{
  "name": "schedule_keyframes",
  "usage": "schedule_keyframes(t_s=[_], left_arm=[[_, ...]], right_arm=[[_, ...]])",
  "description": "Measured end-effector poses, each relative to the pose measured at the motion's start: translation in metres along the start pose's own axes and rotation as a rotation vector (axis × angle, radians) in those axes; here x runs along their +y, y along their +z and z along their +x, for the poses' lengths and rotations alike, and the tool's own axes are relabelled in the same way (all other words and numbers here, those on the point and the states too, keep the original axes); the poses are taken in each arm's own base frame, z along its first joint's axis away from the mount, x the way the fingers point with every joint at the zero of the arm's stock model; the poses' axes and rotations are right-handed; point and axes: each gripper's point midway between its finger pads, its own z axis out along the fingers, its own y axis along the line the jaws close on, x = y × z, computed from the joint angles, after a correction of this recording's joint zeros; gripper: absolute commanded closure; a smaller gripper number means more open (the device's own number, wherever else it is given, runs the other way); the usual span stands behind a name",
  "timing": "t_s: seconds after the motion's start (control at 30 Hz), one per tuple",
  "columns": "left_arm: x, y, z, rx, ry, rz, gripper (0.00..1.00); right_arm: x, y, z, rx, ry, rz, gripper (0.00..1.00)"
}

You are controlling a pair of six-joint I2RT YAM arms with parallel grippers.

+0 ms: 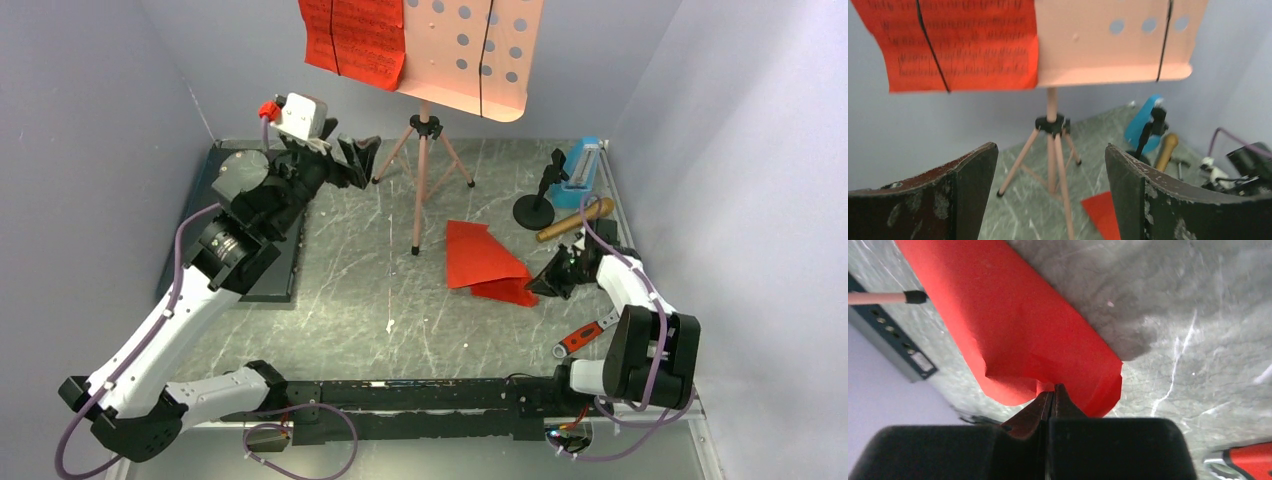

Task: Pack up the instrument practice props

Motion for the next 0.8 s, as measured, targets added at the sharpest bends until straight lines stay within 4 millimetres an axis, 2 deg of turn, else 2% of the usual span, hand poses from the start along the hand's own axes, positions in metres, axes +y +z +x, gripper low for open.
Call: schedule_keyframes(t_s=[0.2,0.3,0.37,0.47,0.63,0.73,0.8], left_arm=[[0.01,-0.015,0.064,0.181,0.02,-0.046,0.16],[0.011,-0.019,0.09,0.254,0.024,-0.05,0.17],[0.012,-0.021,0.104,0.293,0.019,-0.053,0.17],[0.012,-0.022,0.118,0.325,0.017,-0.052,0.17],[0.011,-0.029,0.163,0.421,0.011,-0.045,0.18],[0.013,-0.033,0.192,0.482,0.019,-0.05,0.17],[0.018,-0.038,0.211,0.514,0.026,-0.066,0.17]], right_arm=[[-0.008,0.007,0.017,0.033,0.207,-0.075,1.0],[-0.01,0.009,0.022,0.038,0.285,-0.098,1.0],[-0.014,0.009,0.026,0.028,0.347,-0.105,0.91],[-0.017,0.003,0.026,-0.016,0.368,-0.091,0.7],[-0.009,-0.024,-0.002,-0.17,0.189,-0.007,0.33],[0.015,-0.041,-0.015,-0.25,-0.018,0.033,0.25],[0.031,-0.046,-0.013,-0.277,-0.152,0.05,0.24]])
